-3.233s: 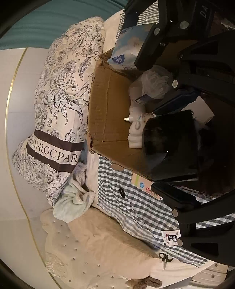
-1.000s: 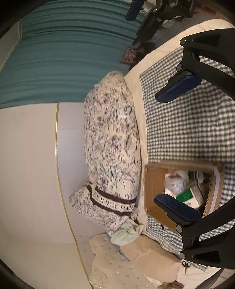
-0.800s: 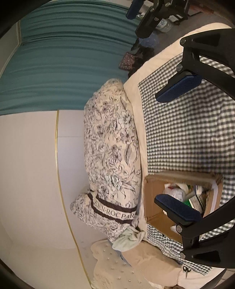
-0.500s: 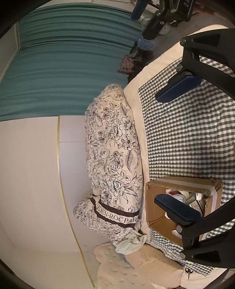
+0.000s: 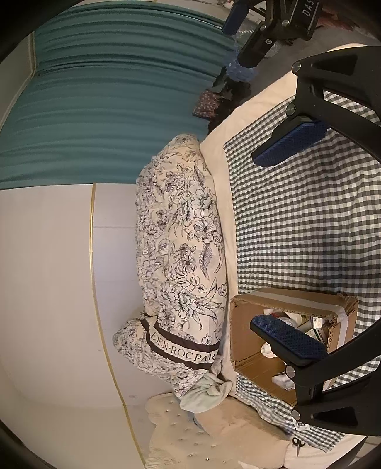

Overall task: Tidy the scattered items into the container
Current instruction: 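Withdraw both tools from the cardboard box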

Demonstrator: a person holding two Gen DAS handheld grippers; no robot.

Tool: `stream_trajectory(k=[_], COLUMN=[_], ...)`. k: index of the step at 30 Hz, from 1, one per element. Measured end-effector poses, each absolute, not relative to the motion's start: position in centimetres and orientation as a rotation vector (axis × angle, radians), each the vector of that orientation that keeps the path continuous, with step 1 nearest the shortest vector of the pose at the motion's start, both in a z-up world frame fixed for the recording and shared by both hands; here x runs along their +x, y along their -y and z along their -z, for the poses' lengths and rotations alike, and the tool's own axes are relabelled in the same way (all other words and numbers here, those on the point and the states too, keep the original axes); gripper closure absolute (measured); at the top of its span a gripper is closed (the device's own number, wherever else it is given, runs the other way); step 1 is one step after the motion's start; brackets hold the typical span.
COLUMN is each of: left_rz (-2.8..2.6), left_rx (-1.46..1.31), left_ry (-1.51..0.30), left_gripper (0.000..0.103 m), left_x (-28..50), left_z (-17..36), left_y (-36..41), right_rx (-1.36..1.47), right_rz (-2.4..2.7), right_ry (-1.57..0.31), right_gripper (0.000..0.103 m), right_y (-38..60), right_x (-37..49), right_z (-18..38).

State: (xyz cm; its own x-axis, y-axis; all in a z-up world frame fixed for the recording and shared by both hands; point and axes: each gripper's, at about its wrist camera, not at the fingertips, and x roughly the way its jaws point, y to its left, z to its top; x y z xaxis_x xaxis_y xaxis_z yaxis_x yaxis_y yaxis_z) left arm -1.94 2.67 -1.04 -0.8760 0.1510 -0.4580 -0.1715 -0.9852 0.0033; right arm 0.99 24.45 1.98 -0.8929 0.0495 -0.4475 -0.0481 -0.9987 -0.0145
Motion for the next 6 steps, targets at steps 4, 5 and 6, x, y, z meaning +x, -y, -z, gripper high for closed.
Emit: stream_trajectory(k=[4,5,6], left_rz=[-2.884,-2.884,-2.884], left_rx=[-0.729,-0.733,-0.737], left_ry=[-0.043,-0.042,-0.042], left_gripper=[0.000,0.000,0.000], left_x=[-2.29,-2.34,-2.45], left_z=[1.48,1.56,1.60], left_y=[-2.56,-2.54,-2.51], right_rx=[-0.726,-0.728,-0.731], right_rz=[-3.010,-3.010,-3.010], right_ry=[-0.004,-0.002,0.000], right_gripper=[0.000,0.000,0.000], right_y=[-24.26,-24.21,-24.16], right_x=[0.68,0.63,0.57], right_z=[-1.60,-1.52,-1.46])
